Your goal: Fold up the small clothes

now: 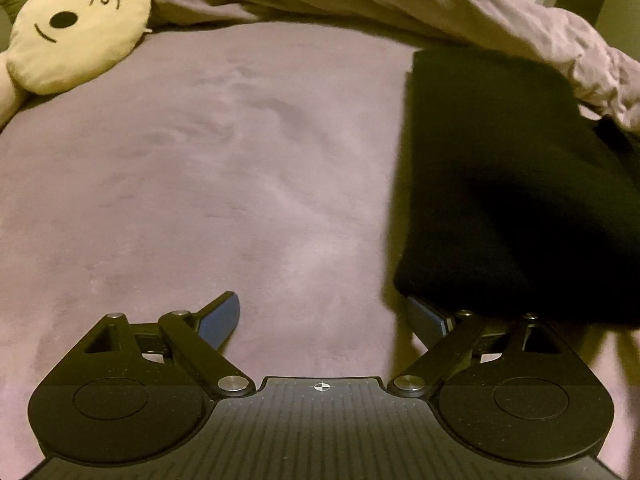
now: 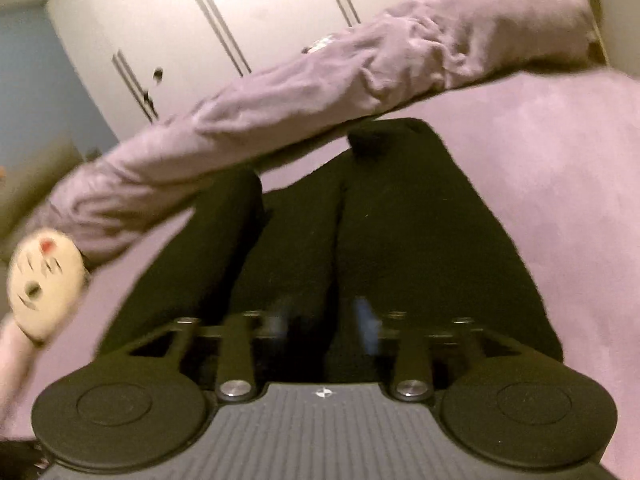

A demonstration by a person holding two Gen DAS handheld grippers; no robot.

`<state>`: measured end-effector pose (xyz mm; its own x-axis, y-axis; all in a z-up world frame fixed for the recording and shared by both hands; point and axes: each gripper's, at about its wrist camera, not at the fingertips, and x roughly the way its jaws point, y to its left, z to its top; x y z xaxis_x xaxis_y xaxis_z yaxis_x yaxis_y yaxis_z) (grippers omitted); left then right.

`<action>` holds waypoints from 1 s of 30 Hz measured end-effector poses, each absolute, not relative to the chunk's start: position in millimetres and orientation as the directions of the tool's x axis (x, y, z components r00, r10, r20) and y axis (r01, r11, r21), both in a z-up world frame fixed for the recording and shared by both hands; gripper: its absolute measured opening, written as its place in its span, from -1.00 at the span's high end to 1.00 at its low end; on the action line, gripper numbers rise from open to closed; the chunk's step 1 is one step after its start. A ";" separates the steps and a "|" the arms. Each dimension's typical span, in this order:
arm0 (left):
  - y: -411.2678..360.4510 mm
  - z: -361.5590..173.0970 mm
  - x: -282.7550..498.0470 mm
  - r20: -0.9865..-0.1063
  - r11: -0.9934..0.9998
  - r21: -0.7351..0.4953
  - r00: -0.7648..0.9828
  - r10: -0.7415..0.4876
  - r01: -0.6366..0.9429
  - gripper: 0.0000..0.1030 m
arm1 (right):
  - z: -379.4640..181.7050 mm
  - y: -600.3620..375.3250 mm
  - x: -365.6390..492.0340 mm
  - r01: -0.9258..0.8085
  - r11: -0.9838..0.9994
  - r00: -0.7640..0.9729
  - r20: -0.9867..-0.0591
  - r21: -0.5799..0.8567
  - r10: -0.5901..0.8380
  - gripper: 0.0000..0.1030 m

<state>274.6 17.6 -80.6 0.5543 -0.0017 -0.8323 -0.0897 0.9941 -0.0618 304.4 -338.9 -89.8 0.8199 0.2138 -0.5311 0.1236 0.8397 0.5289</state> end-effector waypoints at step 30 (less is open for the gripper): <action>-9.5 -79.0 297.2 -0.839 0.992 -0.129 0.535 -0.102 -0.012 -0.86 | -89.8 -297.0 354.7 -0.040 0.904 0.770 -0.563 0.426 0.299 0.23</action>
